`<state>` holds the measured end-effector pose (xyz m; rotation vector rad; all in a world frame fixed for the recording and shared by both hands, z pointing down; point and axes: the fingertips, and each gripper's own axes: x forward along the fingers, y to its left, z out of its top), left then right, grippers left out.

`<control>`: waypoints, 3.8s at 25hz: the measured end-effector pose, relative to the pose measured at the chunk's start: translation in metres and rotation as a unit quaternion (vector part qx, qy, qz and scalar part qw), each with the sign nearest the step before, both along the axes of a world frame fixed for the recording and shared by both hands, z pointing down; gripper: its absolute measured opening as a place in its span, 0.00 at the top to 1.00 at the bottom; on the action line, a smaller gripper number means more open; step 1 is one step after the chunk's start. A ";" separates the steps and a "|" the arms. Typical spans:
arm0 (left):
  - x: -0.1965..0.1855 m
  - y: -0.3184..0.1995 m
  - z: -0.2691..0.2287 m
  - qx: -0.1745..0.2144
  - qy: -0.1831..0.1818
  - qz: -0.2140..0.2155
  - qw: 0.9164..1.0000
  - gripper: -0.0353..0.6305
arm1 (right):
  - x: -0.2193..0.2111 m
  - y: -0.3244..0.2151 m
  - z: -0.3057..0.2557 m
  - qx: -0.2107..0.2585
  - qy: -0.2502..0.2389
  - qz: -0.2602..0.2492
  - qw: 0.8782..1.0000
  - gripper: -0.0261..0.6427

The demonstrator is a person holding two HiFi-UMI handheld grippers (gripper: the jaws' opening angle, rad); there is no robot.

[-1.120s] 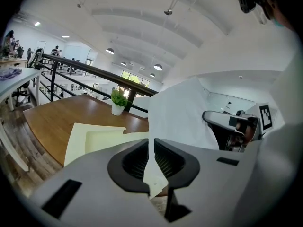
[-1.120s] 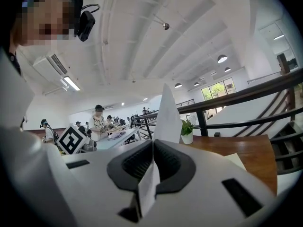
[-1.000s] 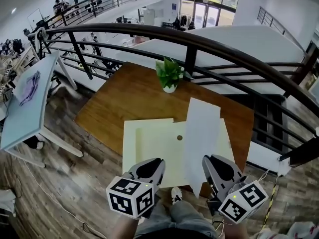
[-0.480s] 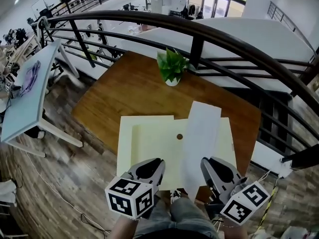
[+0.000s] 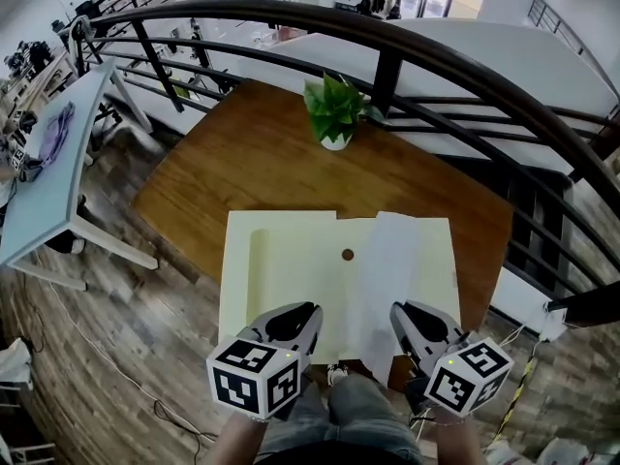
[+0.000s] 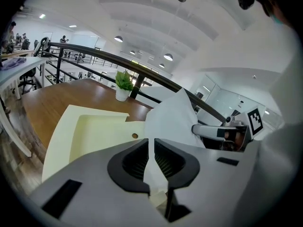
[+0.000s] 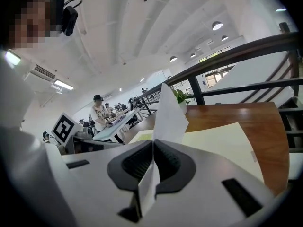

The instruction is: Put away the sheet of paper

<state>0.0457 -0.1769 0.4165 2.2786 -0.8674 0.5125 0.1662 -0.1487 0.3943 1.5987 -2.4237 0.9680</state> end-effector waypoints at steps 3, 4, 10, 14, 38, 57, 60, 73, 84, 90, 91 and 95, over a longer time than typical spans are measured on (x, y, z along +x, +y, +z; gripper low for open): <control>0.002 0.001 0.006 -0.010 -0.004 -0.002 1.000 0.87 | 0.007 -0.001 0.011 -0.014 0.007 -0.001 1.000 0.91; 0.003 0.001 0.008 -0.013 -0.005 -0.002 1.000 0.87 | 0.010 -0.002 0.015 -0.020 0.013 -0.003 1.000 0.91; 0.007 -0.002 0.018 -0.023 -0.011 -0.002 1.000 0.87 | 0.018 -0.006 0.029 -0.036 0.038 -0.024 0.998 0.91; 0.010 -0.003 0.025 -0.033 -0.012 -0.001 0.999 0.87 | 0.018 -0.006 0.035 -0.049 0.046 -0.035 0.997 0.91; -0.018 -0.016 0.045 -0.056 -0.028 -0.044 0.997 0.87 | 0.023 -0.042 0.102 -0.133 0.049 -0.024 0.990 0.91; -0.044 -0.017 0.049 -0.065 -0.036 -0.075 0.994 0.88 | -0.014 -0.062 0.121 -0.147 -0.008 -0.020 0.989 0.91; -0.047 -0.018 0.051 -0.067 -0.037 -0.080 0.994 0.88 | -0.020 -0.066 0.124 -0.150 -0.015 -0.026 0.988 0.91; -0.064 -0.024 0.051 -0.069 -0.042 -0.106 0.991 0.88 | -0.054 -0.078 0.143 -0.167 0.007 -0.082 0.983 0.91; -0.080 -0.024 0.051 -0.075 -0.045 -0.122 0.989 0.88 | -0.083 -0.088 0.146 -0.165 0.019 -0.119 0.979 0.91; -0.083 -0.023 0.053 -0.077 -0.049 -0.124 0.988 0.88 | -0.096 -0.091 0.151 -0.170 0.024 -0.139 0.975 0.91; -0.083 -0.022 0.053 -0.077 -0.048 -0.124 0.988 0.88 | -0.098 -0.091 0.152 -0.171 0.025 -0.140 0.975 0.91; -0.086 -0.021 0.053 -0.078 -0.048 -0.123 0.988 0.88 | -0.105 -0.091 0.155 -0.175 0.026 -0.143 0.974 0.91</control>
